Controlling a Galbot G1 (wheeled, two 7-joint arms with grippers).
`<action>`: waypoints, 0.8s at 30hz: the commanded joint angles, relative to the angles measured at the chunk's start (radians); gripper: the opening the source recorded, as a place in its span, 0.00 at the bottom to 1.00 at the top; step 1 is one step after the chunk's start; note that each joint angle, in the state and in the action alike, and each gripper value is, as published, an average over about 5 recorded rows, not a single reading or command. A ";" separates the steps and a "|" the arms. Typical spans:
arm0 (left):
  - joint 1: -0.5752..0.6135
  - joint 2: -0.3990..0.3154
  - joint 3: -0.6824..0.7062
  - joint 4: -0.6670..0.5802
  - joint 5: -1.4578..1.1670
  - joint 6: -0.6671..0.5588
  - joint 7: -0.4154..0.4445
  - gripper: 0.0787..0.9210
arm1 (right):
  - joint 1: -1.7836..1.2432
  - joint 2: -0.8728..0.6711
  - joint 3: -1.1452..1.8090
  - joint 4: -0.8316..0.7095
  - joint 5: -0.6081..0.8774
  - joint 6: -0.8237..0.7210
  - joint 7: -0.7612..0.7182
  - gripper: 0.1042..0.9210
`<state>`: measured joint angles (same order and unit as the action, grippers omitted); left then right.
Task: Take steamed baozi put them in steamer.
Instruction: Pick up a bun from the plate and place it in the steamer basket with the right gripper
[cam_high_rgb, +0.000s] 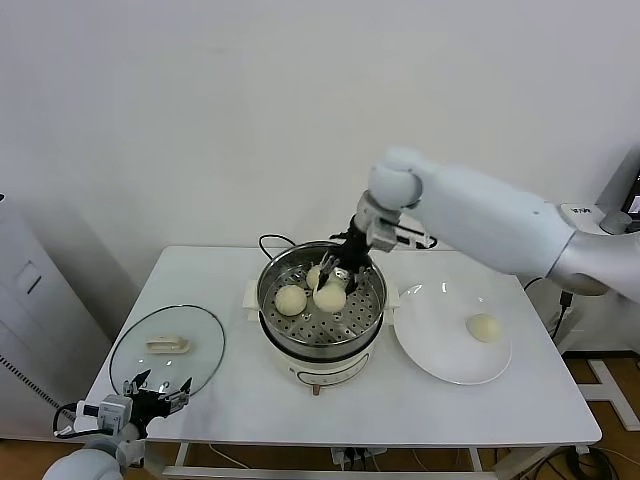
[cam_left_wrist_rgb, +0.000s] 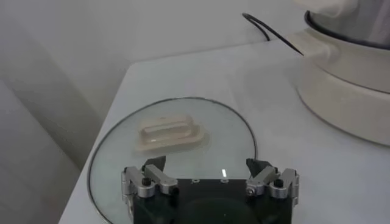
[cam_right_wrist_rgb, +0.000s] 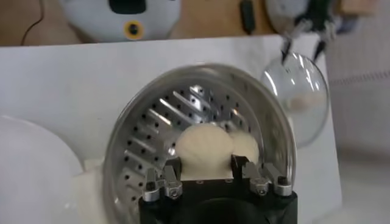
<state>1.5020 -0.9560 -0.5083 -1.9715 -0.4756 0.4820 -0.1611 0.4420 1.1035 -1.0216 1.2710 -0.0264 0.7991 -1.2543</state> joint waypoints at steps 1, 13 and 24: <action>-0.001 0.001 0.000 0.002 0.000 0.000 0.000 0.88 | -0.065 0.059 -0.005 0.031 -0.106 0.074 -0.005 0.50; -0.005 0.003 0.001 0.006 0.000 -0.001 0.001 0.88 | -0.140 0.084 0.028 0.022 -0.216 0.074 -0.018 0.54; -0.001 0.002 0.001 0.007 0.000 -0.003 0.000 0.88 | -0.131 0.073 0.086 -0.001 -0.246 0.074 -0.018 0.86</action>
<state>1.5002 -0.9546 -0.5067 -1.9646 -0.4756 0.4797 -0.1610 0.3199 1.1733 -0.9716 1.2796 -0.2329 0.8237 -1.2698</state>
